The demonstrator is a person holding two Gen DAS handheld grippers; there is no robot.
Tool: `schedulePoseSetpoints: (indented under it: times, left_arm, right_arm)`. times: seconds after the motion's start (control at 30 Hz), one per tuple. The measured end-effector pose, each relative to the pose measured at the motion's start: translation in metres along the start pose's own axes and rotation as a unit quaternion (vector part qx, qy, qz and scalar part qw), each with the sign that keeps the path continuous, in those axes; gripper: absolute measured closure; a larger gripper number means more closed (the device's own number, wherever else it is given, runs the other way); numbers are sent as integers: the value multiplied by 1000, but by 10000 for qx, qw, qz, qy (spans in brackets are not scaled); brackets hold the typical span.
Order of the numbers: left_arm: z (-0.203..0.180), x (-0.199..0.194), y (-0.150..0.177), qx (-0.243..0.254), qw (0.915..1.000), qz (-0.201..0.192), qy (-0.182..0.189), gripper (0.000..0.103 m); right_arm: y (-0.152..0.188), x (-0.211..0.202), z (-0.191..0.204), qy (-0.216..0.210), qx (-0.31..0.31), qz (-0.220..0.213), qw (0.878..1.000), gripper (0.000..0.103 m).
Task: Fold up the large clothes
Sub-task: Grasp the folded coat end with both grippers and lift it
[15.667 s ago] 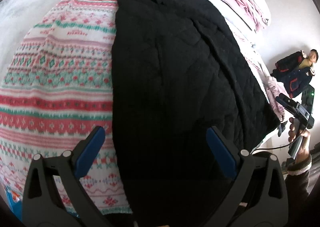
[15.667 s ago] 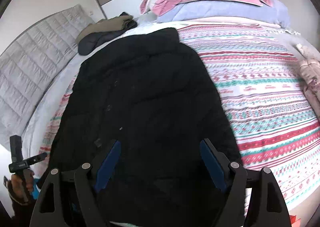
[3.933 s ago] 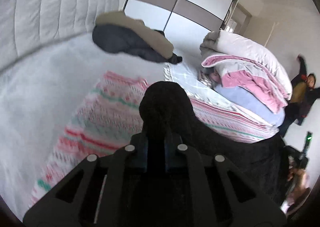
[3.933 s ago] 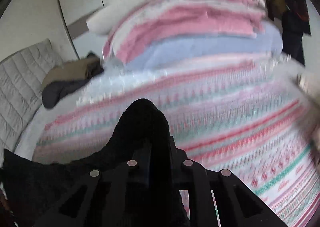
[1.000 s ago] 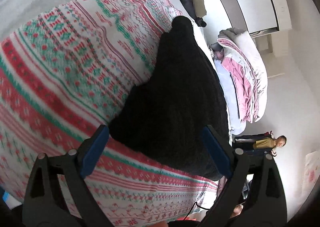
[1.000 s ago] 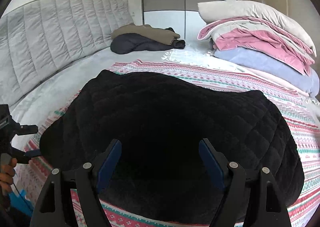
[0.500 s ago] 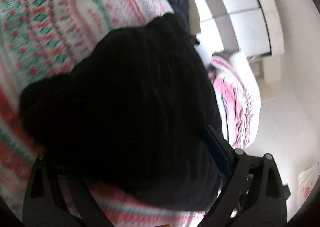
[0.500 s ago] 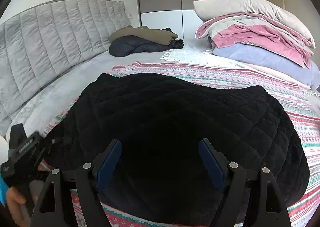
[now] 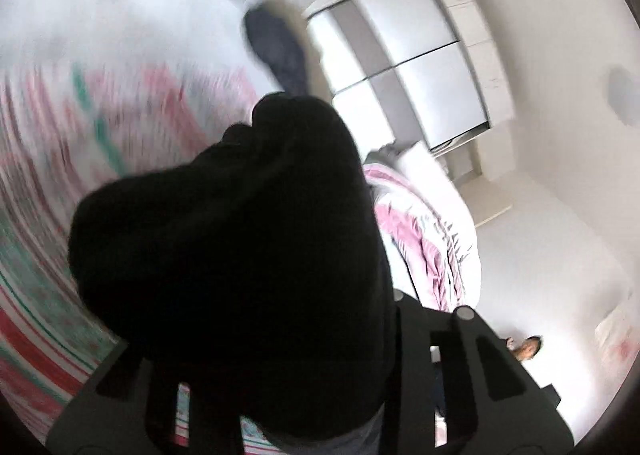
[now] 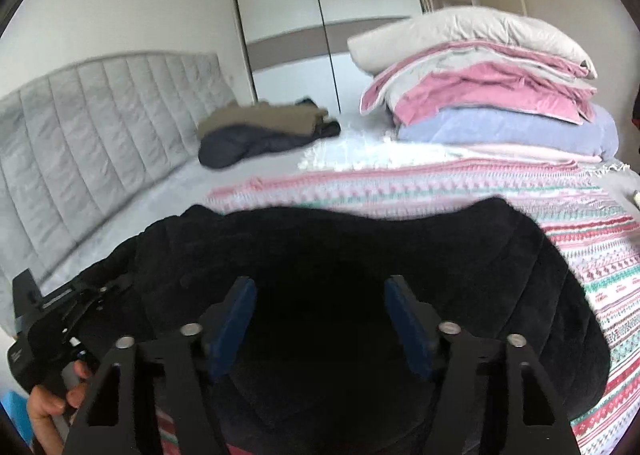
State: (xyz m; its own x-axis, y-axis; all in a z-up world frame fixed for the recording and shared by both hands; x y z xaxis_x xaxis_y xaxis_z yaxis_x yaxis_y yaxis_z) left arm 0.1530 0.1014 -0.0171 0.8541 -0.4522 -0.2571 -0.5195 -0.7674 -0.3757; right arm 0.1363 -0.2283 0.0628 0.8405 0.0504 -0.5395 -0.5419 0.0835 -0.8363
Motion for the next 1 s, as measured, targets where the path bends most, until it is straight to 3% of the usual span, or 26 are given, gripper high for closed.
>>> schedulePoseSetpoints:
  times: [0.13,0.3,0.4,0.47,0.53,0.67,0.77,0.83,0.93,1.0]
  left_arm:
    - [-10,-44,-30,632,9970,-436,-64,68]
    - [8,-59,-43,784,9956,-362,-365,68]
    - [5,-53,-38,1066,9928,-317,-435,68]
    - [-4,-49,-31,1318,9900,-260,-435,68]
    - [-15,-42,-18,1677,9847,-213,-423,68]
    - [-55,-30,19,2788,9596,-197,-329,68]
    - [-87,-23,49,3624,9317,-186,-149,67]
    - [-101,-26,63,3838,9232,-123,171,66]
    - [-119,-30,81,4087,9099,133,699,64]
    - [-126,-23,98,4240,9000,402,926,63]
  right_arm:
    - [-11,-7,18,-392,252,-104,9989,58]
    - [4,11,87,-1167,30,279,9928,66]
    - [28,34,142,-1447,-365,743,9860,72]
    - [45,53,157,-1354,-534,1079,9834,76]
    - [64,78,157,-1541,-137,1568,9754,78]
    - [87,112,137,-2089,852,2123,9508,84]
    - [85,109,137,-1964,644,2017,9574,85]
    - [84,101,130,-2012,760,1881,9583,85]
    - [72,85,99,-2416,1195,2013,9417,85]
    - [51,63,61,-2558,1447,1705,9405,77]
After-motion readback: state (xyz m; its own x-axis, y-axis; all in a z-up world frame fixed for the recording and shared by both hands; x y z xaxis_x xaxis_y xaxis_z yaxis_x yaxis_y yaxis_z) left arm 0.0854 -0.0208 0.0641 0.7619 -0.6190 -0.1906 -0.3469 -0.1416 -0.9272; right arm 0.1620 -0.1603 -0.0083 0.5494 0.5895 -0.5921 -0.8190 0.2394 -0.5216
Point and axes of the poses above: each gripper's, at about its wrist camera, not at the fingertips, and x roughly the way its jaws point, z to its left, y to its underside, the point moved 7 cm from there along x, roughly the way its jaws point, and after that the axes turned 5 degrees about -x, right-handed, at the moved point
